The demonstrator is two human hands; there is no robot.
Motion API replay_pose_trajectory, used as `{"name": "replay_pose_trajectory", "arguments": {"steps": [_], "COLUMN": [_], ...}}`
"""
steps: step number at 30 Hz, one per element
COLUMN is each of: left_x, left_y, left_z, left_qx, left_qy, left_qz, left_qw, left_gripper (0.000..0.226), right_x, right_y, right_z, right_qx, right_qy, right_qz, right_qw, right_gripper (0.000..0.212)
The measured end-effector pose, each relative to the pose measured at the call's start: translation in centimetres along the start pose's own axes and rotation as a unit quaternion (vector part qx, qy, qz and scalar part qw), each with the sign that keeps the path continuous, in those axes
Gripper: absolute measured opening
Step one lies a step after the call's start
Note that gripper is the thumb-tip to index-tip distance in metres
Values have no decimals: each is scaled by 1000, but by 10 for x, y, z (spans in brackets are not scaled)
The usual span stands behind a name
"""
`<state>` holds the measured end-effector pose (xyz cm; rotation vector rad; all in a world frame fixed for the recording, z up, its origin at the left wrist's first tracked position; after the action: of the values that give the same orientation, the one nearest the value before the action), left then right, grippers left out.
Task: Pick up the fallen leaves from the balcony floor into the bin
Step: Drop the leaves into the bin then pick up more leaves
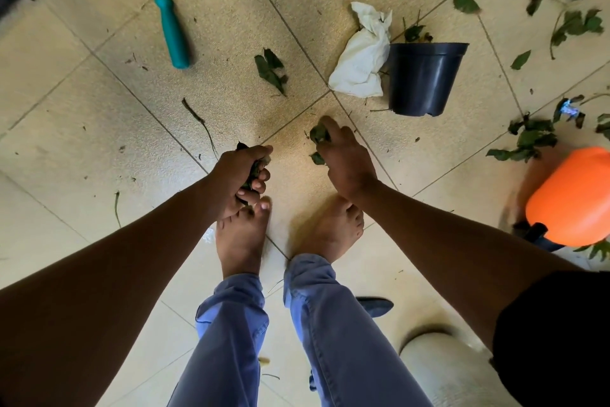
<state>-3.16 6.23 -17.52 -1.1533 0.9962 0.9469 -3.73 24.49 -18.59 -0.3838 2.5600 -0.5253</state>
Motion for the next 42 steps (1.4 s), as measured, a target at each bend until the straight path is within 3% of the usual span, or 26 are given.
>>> {"name": "replay_pose_trajectory", "arguments": {"steps": [3, 8, 12, 16, 19, 22, 24, 27, 33, 42], "left_x": [0, 2, 4, 5, 7, 6, 5, 5, 6, 3], "left_y": [-3, -7, -9, -11, -14, -17, -19, -21, -25, -19], "left_z": [-4, -12, -15, -21, -27, -31, -33, -36, -42, -58], "left_qx": [2, 2, 1, -5, -6, -11, -14, -21, -38, -44], "left_qy": [3, 13, 12, 9, 11, 12, 12, 13, 5, -1], "left_qz": [0, -2, 0, 3, 1, -3, -4, -3, -1, 7], "left_qw": [1000, 1000, 1000, 1000, 1000, 1000, 1000, 1000, 999, 999], "left_gripper": [38, 39, 39, 40, 39, 39, 39, 39, 39, 38], "right_x": [4, 11, 13, 14, 14, 14, 14, 16, 28, 52], "right_y": [-9, -17, -18, -16, -20, -27, -26, -17, -24, -94], "right_z": [5, 3, 9, 6, -8, -11, -10, 0, 2, 25], "right_qx": [-60, -91, -96, -60, -40, -52, -44, -30, -3, -2], "right_qy": [-23, -3, -25, -26, -2, -2, -2, -21, 0, -6], "right_qz": [-80, -164, -176, -150, -138, -166, -169, -147, -129, -255], "right_qw": [995, 982, 979, 986, 990, 985, 985, 988, 992, 967], "right_gripper": [11, 14, 26, 24, 60, 65, 60, 26, 21, 19]}}
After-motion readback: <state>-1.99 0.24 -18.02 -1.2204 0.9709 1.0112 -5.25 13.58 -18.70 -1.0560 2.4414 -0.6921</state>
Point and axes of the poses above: each hand's wrist, its own x-axis towards the middle knuckle, its own z-axis out of the palm, y = z × x, the point moved 10 cm from there along x, towards the middle knuckle, and after that the axes turned 15 degrees about -z, right-handed, at the moved point
